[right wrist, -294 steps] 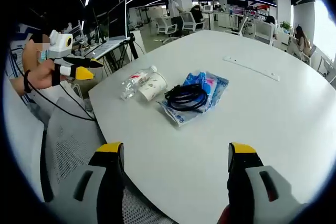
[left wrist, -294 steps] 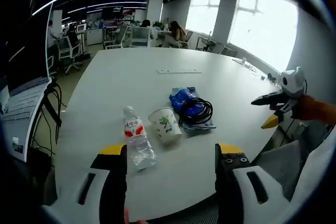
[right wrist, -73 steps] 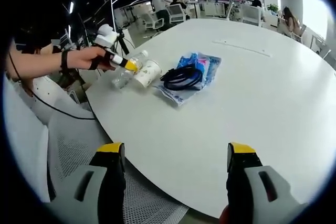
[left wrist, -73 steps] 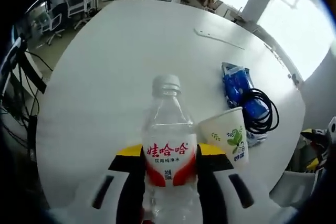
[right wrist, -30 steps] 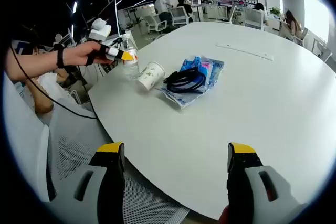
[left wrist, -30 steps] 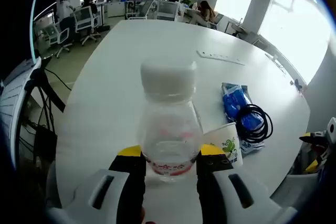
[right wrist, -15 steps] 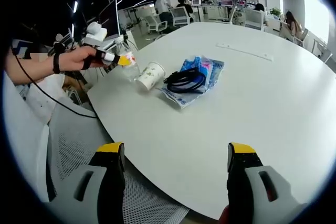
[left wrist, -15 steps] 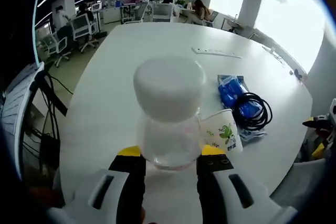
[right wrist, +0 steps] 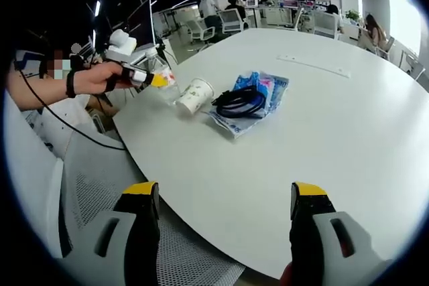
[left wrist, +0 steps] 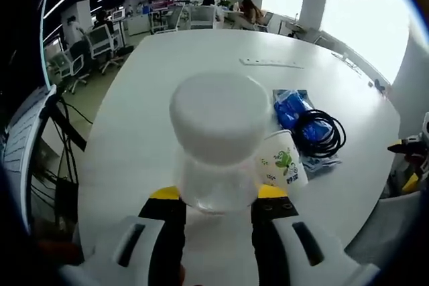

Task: Arrange the tabletop items into an orderly group along one side of the table until the central work area is clear of visible clutter.

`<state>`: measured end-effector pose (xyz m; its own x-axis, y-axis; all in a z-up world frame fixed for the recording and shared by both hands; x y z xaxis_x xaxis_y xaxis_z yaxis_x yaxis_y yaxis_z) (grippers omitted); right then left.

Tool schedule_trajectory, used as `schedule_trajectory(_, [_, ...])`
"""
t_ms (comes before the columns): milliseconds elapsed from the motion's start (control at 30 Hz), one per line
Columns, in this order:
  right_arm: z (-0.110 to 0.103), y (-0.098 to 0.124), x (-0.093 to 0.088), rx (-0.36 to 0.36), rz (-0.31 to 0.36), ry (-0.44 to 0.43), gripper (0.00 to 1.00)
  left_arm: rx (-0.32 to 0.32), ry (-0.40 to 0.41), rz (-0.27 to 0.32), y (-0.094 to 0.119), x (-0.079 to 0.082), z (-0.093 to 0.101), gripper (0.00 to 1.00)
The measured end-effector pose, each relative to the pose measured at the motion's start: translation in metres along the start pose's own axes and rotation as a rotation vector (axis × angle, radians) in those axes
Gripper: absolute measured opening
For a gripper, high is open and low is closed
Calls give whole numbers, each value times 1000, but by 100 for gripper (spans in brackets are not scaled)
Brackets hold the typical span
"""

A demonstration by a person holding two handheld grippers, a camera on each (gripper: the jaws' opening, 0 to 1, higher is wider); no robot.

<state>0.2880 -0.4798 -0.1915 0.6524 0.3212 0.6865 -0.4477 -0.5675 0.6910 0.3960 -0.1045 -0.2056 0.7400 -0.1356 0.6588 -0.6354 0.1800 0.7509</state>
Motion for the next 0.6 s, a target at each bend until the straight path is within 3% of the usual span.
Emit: schedule_trajectory(600, [1,3,-2,-2,3,-5,80,7,5,1,2,-3,3,37])
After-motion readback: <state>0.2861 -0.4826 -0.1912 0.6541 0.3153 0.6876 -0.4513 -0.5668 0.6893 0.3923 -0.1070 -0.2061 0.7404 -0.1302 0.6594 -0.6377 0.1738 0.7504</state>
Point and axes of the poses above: the point that each gripper's makers call its tool centre point, and the gripper's own axes: y roughly backward along the fingers, z roughly to its right, x roughly out of its top, the point moved 8 cm from there along y, roughly backward along the fingers, and after that the axes turned 1 degree about x, right-handed, at the moved point
